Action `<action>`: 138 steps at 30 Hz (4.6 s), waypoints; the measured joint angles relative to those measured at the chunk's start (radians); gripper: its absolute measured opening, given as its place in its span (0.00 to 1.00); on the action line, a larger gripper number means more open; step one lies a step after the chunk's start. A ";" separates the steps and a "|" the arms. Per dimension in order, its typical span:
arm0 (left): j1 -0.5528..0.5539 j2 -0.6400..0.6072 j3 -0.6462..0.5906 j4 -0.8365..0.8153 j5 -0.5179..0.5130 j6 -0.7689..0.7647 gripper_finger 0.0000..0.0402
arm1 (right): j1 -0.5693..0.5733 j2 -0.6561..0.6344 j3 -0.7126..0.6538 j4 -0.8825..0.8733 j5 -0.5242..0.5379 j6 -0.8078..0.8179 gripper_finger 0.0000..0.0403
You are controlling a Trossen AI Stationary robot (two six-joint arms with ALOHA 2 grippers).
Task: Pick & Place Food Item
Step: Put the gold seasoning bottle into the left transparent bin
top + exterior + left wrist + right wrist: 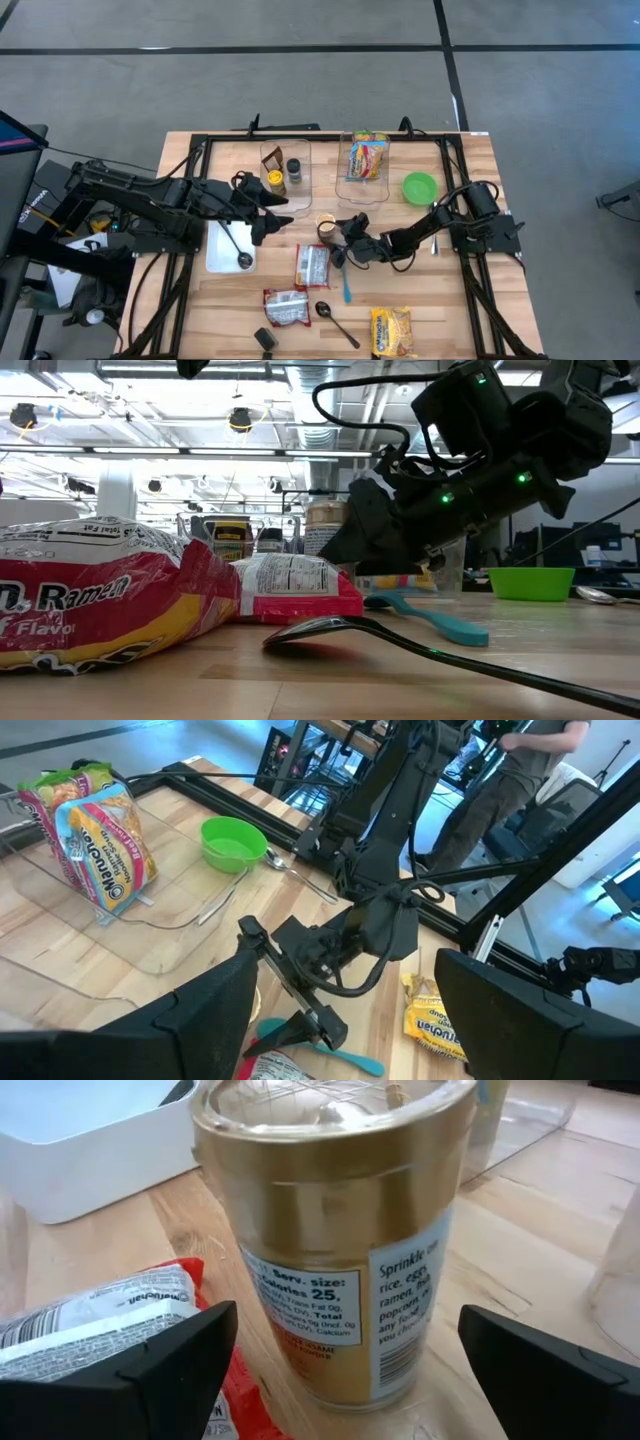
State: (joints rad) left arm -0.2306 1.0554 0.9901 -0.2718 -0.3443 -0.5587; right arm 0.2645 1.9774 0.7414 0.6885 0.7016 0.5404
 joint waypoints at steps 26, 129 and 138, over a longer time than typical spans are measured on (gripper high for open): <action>0.000 0.000 0.000 0.000 -0.005 0.000 0.75 | -0.084 0.008 0.049 -0.063 -0.110 -0.130 0.90; 0.062 0.129 0.001 -0.038 0.205 0.469 0.93 | -0.056 -0.336 0.429 -0.876 -0.365 -0.407 0.71; 0.062 0.176 0.001 0.036 0.204 0.479 0.98 | -0.042 -0.336 0.428 -0.913 -0.365 -0.409 0.71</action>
State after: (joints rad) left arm -0.1688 1.2312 0.9909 -0.2360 -0.1398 -0.0799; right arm 0.2230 1.6413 1.1694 -0.2241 0.3363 0.1310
